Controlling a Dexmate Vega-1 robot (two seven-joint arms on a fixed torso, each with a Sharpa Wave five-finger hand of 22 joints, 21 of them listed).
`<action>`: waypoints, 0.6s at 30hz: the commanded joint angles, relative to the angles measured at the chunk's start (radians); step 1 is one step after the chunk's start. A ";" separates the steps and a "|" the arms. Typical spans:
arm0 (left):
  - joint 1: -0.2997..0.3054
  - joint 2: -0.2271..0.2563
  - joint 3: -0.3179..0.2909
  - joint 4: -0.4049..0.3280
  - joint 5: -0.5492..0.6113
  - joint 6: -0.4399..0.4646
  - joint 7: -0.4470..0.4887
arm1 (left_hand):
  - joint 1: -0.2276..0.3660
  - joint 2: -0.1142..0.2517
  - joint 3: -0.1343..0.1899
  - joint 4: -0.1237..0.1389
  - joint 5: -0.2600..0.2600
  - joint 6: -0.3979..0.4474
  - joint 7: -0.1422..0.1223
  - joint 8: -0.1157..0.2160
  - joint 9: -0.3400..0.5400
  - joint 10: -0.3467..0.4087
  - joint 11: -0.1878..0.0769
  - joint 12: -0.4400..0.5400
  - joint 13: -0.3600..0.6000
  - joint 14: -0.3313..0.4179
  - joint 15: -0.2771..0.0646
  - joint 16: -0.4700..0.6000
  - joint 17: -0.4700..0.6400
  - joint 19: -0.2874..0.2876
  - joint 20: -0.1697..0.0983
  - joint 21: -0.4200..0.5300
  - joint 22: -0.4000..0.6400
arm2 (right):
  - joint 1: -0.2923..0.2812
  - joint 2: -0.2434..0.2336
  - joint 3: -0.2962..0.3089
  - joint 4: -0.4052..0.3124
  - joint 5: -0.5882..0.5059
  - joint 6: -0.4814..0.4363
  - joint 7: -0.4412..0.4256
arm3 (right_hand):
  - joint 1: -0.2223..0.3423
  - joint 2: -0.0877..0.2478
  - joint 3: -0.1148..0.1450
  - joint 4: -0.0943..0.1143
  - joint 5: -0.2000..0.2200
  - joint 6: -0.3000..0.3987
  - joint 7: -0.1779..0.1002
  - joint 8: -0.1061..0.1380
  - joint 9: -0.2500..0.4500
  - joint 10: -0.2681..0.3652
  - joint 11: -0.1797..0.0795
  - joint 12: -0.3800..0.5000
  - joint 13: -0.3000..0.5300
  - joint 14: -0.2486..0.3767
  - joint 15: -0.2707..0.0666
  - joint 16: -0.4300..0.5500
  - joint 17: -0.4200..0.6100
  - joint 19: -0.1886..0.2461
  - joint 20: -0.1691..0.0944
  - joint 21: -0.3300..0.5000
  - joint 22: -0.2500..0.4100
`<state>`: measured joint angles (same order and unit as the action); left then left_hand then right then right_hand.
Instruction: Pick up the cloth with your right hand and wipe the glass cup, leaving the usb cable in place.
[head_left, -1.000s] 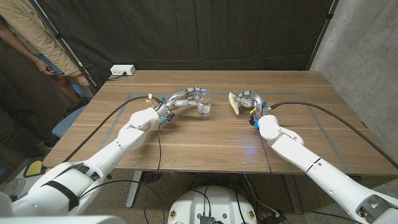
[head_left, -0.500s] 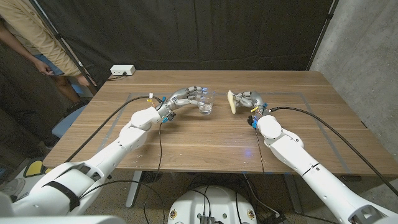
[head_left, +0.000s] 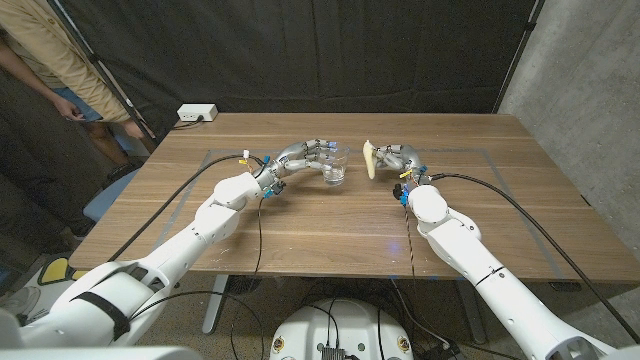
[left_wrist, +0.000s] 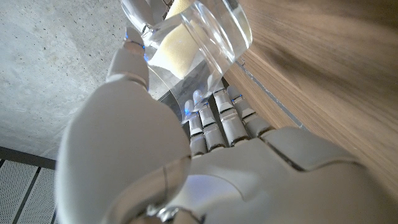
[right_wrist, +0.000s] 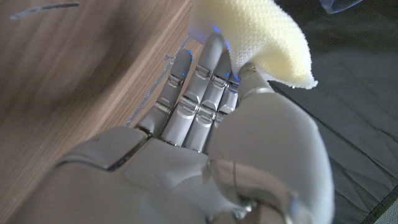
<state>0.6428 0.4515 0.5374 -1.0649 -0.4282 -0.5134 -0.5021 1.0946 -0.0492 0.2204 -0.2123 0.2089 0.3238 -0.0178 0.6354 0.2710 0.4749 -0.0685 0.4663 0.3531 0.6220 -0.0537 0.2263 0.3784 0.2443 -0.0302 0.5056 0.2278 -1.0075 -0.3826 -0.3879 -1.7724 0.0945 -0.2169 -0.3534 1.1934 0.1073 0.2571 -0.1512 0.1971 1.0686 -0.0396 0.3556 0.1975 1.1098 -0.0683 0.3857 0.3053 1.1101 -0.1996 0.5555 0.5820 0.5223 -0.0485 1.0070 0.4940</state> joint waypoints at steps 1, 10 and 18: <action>0.003 -0.005 0.000 0.005 -0.005 0.002 0.003 | 0.103 0.147 0.085 0.077 0.002 0.129 -0.095 0.234 0.001 0.115 -0.113 0.007 0.073 0.017 -0.161 0.005 0.002 -0.003 0.000 0.006 -0.001 | -0.003 0.083 0.019 0.014 0.039 0.013 0.031 | 0.015 -0.001 -0.005 -0.002 0.010 0.041 -0.024 0.000 0.007 0.010 0.002 0.006 0.006 0.009 -0.037 0.008 0.009 -0.002 -0.127 0.015 0.006; -0.015 -0.035 -0.003 0.050 -0.020 -0.007 -0.005 | 0.104 0.147 0.090 0.077 0.003 0.138 -0.096 0.243 -0.004 0.124 -0.110 0.009 0.075 0.024 -0.162 0.005 0.004 -0.002 0.002 0.013 -0.001 | -0.015 0.127 0.055 0.016 0.093 0.025 0.083 | 0.018 -0.002 -0.009 0.000 0.011 0.042 -0.023 -0.001 0.010 0.014 0.003 0.005 0.010 0.012 -0.036 0.008 0.017 -0.006 -0.129 0.032 0.010; -0.016 -0.044 -0.007 0.048 -0.017 -0.006 0.012 | 0.107 0.150 0.097 0.076 0.005 0.146 -0.099 0.251 -0.008 0.139 -0.111 0.013 0.078 0.044 -0.164 0.010 0.007 -0.005 0.003 0.018 -0.002 | -0.026 0.151 0.066 0.012 0.071 0.021 0.063 | 0.020 -0.002 -0.012 0.001 0.011 0.042 -0.022 -0.003 0.011 0.015 0.003 0.004 0.014 0.013 -0.036 0.007 0.023 -0.011 -0.131 0.047 0.013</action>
<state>0.6313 0.4227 0.5365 -1.0260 -0.4439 -0.5152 -0.5055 1.0946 -0.0492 0.2258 -0.2177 0.2085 0.3241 -0.0178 0.6410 0.2618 0.4788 -0.0676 0.4671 0.3531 0.6329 -0.0432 0.2306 0.3797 0.2443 -0.0302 0.5146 0.2229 -1.0200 -0.2713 -0.3425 -1.7592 0.1643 -0.1978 -0.2918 1.2012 0.1044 0.2507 -0.1531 0.2059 1.0741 -0.0341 0.3540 0.1979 1.1116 -0.0664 0.3856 0.3138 1.1185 -0.2025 0.5555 0.6004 0.5133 -0.0501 1.0453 0.5034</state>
